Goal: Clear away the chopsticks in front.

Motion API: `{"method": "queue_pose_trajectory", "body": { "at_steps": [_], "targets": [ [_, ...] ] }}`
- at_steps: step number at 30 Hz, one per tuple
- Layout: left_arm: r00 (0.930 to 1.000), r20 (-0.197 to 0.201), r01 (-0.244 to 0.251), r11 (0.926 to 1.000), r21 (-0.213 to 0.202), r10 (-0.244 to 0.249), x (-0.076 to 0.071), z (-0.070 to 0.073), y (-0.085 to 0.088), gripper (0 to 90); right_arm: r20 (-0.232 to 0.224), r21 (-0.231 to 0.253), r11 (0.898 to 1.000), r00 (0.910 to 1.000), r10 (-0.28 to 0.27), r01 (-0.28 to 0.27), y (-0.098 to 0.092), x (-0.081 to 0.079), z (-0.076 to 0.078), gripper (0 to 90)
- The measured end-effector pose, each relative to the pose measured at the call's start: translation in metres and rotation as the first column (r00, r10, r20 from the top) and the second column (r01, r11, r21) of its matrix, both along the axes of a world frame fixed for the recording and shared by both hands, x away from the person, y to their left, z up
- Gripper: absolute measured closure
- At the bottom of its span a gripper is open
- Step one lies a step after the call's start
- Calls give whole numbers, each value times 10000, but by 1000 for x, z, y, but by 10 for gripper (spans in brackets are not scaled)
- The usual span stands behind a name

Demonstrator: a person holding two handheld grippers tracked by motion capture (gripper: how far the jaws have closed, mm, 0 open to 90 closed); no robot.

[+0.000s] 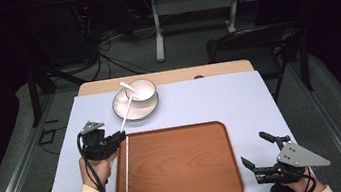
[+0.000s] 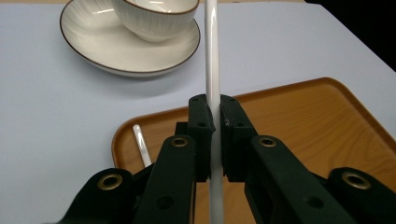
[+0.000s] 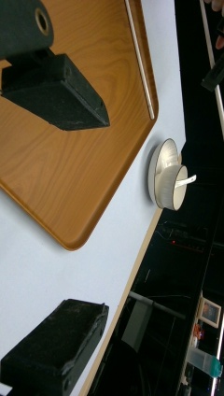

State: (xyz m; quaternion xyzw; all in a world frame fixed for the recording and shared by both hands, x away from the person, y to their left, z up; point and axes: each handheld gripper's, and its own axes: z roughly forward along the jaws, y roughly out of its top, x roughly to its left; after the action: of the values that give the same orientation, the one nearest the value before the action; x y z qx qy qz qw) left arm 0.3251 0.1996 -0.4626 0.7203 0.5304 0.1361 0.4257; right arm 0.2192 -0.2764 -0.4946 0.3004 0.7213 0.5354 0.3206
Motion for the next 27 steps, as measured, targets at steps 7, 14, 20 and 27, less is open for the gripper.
{"method": "queue_pose_trajectory", "body": {
  "at_steps": [7, 14, 20, 27],
  "targets": [
    [9991, -383, -151, 9996, 224, 159, -11, -22, -1, 846, -10, 23, 10000, 10000, -10, 10, 0, 0, 0, 85],
    [9911, -1260, -414, 9989, 212, 438, -17, -47, 7, 846, -4, 10, 10000, 10000, 2, -2, 0, 0, 0, 85],
    [9716, -2136, -1068, 9942, -127, 1016, -20, -66, 13, 845, -44, -10, 10000, 10000, -4, 4, 1, 1, 0, 85],
    [9601, -2394, -1523, 9882, -153, 1443, -26, -71, 18, 845, -12, -20, 10000, 10000, 5, -5, 0, 0, 0, 84]
  ]
}}
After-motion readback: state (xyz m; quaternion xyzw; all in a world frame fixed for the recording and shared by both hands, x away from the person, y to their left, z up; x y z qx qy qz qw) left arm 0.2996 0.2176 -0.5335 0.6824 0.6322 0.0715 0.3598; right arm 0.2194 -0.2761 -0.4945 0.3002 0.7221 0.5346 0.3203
